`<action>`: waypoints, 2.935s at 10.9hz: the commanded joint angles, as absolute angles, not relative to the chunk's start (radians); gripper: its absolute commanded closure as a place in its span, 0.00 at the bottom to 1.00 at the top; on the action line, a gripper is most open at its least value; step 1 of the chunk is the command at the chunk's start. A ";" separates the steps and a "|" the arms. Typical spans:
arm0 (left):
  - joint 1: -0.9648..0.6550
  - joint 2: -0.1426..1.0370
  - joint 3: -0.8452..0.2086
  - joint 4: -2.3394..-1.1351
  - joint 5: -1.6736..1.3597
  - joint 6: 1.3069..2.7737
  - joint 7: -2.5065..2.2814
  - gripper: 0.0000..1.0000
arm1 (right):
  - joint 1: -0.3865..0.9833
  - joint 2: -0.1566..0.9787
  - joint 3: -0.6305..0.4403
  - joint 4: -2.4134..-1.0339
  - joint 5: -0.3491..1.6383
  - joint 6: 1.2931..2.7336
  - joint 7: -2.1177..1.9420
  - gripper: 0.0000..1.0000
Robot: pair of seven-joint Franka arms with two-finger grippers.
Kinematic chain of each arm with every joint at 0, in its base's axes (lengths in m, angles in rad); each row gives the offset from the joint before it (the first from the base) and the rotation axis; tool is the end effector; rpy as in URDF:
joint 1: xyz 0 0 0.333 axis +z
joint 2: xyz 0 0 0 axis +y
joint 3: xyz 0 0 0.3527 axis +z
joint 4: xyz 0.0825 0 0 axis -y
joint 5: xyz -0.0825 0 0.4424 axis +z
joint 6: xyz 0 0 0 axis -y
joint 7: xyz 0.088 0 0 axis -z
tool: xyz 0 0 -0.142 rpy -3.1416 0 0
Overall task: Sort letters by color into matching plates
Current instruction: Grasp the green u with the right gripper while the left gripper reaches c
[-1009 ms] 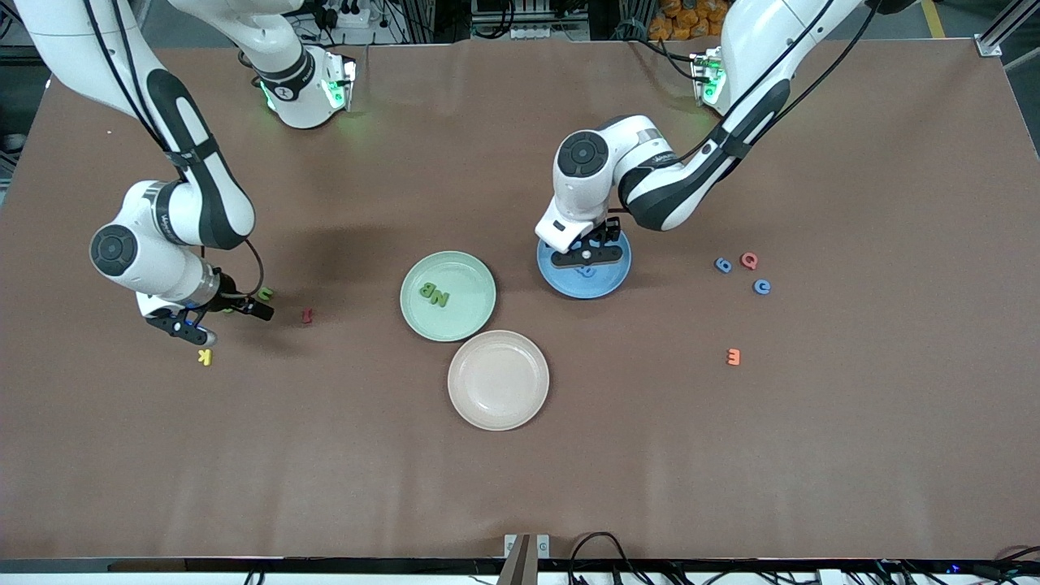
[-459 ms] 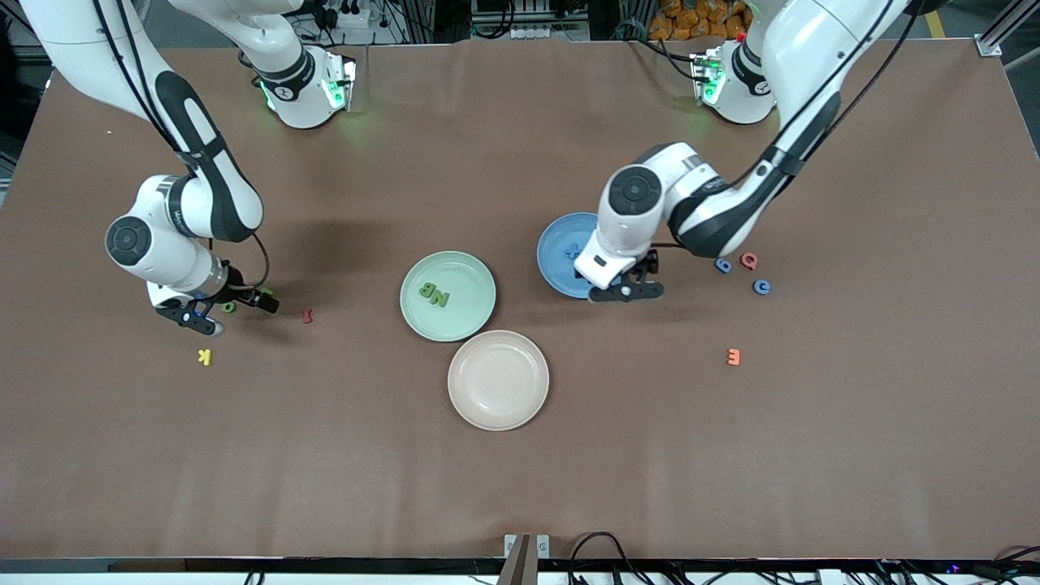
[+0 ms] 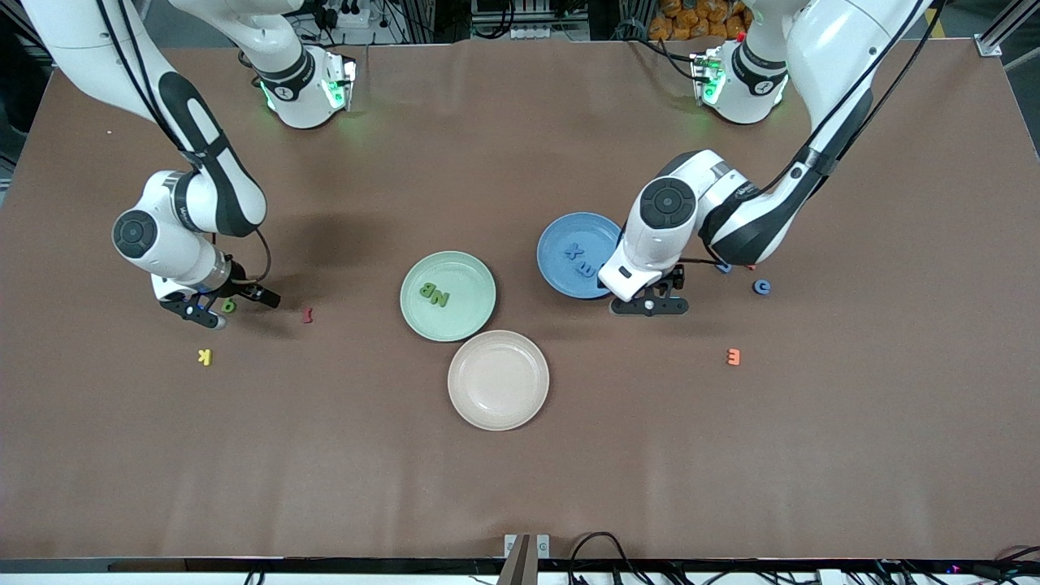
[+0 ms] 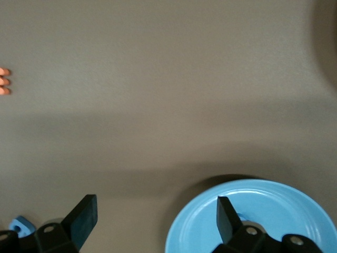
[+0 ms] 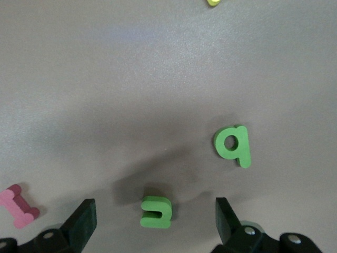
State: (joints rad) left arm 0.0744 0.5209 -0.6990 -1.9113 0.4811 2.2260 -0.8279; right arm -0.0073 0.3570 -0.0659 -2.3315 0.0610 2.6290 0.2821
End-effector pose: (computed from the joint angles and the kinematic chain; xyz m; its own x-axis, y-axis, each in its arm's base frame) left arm 0.5700 -0.3604 0.2312 0.9988 -0.0492 -0.0084 -0.0496 -0.9969 -0.0618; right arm 0.5463 -0.0430 0.1265 0.9171 -0.3945 -0.0570 -0.3945 -0.9188 0.0126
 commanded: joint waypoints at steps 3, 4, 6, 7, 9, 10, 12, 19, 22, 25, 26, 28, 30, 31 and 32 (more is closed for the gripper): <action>0.107 0.453 -0.706 -1.916 0.503 2.203 -0.759 0.00 | -0.025 0.341 -0.057 -2.376 0.052 2.674 0.249 0.11; 0.112 0.439 -0.707 -1.917 0.502 2.201 -0.758 0.00 | -0.025 0.347 -0.057 -2.381 0.052 2.689 0.249 0.14; 0.109 0.425 -0.713 -1.921 0.499 2.165 -0.765 0.00 | -0.025 0.348 -0.057 -2.385 0.052 2.694 0.249 0.20; 0.104 0.413 -0.713 -1.930 0.496 2.163 -0.759 0.00 | -0.023 0.348 -0.057 -2.387 0.052 2.694 0.249 0.22; 0.097 0.382 -0.706 -1.936 0.480 2.161 -0.744 0.00 | -0.023 0.348 -0.057 -2.391 0.052 2.701 0.249 0.27; 0.103 0.356 -0.695 -1.951 0.451 2.164 -0.735 0.00 | -0.023 0.348 -0.057 -2.396 0.052 2.703 0.249 0.29; 0.095 0.303 -0.631 -1.962 0.352 2.164 -0.608 0.00 | -0.021 0.345 -0.057 -2.404 0.052 2.703 0.249 0.35; 0.057 0.206 -0.512 -2.163 0.262 2.316 -0.450 0.00 | -0.021 0.337 -0.057 -2.411 0.052 2.701 0.249 0.50; 0.072 0.192 -0.511 -2.251 0.262 2.399 -0.390 0.00 | -0.021 0.334 -0.055 -2.416 0.052 2.701 0.247 0.54; 0.071 0.193 -0.511 -2.296 0.264 2.450 -0.370 0.00 | -0.021 0.334 -0.055 -2.416 0.052 2.701 0.247 0.60; 0.071 0.199 -0.511 -2.315 0.264 2.482 -0.368 0.00 | -0.023 0.334 -0.057 -2.416 0.052 2.701 0.247 0.61; 0.072 0.204 -0.506 -2.374 0.275 2.563 -0.326 0.00 | -0.021 0.336 -0.055 -2.415 0.052 2.701 0.247 0.65; 0.095 0.204 -0.503 -2.417 0.276 2.623 -0.253 0.00 | -0.023 0.336 -0.055 -2.415 0.052 2.700 0.247 0.70; 0.095 0.204 -0.500 -2.421 0.278 2.623 -0.220 0.00 | -0.023 0.336 -0.055 -2.414 0.052 2.698 0.247 0.73; 0.097 0.204 -0.499 -2.424 0.278 2.623 -0.181 0.00 | -0.023 0.336 -0.055 -2.414 0.052 2.695 0.241 0.74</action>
State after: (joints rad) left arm 0.0882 0.2360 -0.5026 -2.3917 0.2955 2.6018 -0.2743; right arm -0.0075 0.3448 -0.0614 -2.3860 0.0609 2.6918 0.2590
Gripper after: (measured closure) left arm 0.000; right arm 0.687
